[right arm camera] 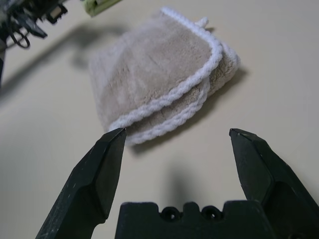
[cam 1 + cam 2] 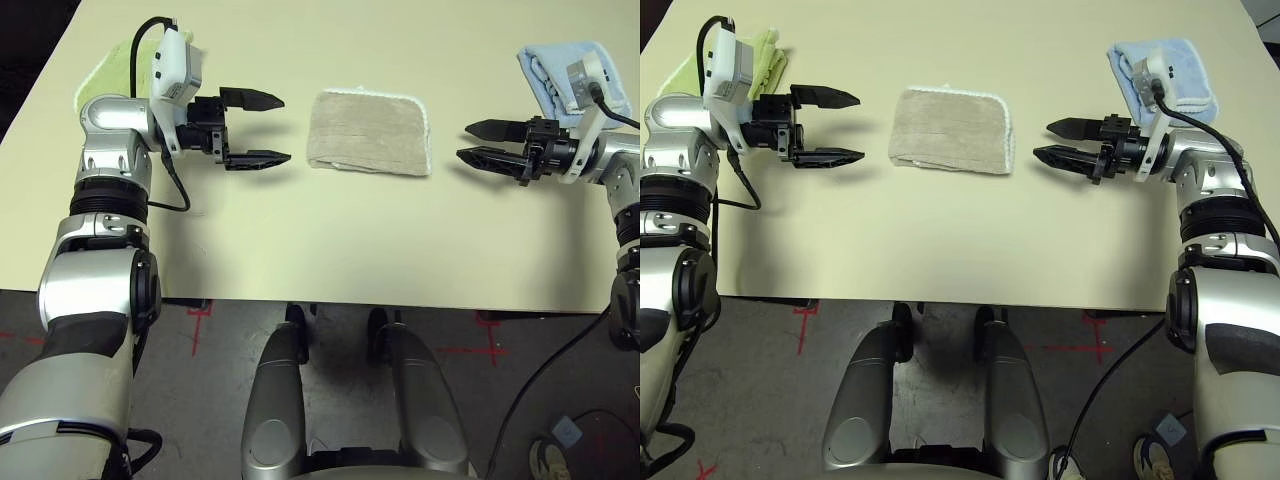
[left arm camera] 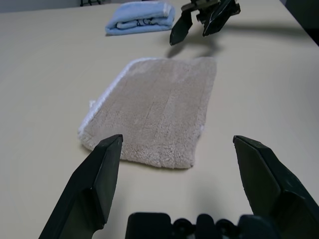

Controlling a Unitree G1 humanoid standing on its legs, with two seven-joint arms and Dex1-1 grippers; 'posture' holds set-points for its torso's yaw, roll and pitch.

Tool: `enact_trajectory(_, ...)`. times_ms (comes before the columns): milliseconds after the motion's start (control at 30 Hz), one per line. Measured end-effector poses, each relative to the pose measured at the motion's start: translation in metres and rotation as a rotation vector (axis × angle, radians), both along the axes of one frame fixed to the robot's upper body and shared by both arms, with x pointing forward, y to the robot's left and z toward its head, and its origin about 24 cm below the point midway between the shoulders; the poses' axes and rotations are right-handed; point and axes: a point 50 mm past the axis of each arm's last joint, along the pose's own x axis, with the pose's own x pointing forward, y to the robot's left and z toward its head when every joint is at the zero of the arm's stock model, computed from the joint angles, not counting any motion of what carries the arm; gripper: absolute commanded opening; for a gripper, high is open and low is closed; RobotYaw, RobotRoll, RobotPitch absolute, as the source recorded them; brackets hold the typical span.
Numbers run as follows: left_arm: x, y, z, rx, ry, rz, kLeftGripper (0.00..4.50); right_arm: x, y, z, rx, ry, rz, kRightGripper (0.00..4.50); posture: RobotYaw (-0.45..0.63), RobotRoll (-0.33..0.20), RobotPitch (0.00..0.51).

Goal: Fold the towel and set it aside.

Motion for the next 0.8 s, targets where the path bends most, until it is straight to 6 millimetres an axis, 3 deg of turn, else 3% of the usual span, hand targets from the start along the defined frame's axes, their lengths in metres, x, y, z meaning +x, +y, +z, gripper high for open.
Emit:
enact_trajectory(300, -0.002, -0.006, -0.002, -0.014, 0.002, -0.038, 4.49, -0.005, 0.002, -0.002, 0.09, 0.131, -0.022, 4.47, -0.01, 0.0, 0.352)
enact_trajectory(467, -0.003, -0.008, -0.001, -0.026, 0.001, -0.049, 4.49, -0.006, 0.005, -0.011, 0.145, 0.327, -0.052, 4.47, 0.0, 0.0, 0.36)
enact_trajectory(800, -0.007, -0.012, -0.004, -0.021, 0.016, -0.075, 4.49, 0.009, 0.057, -0.004, 0.246, 0.516, -0.048, 4.47, 0.03, 0.0, 0.37)
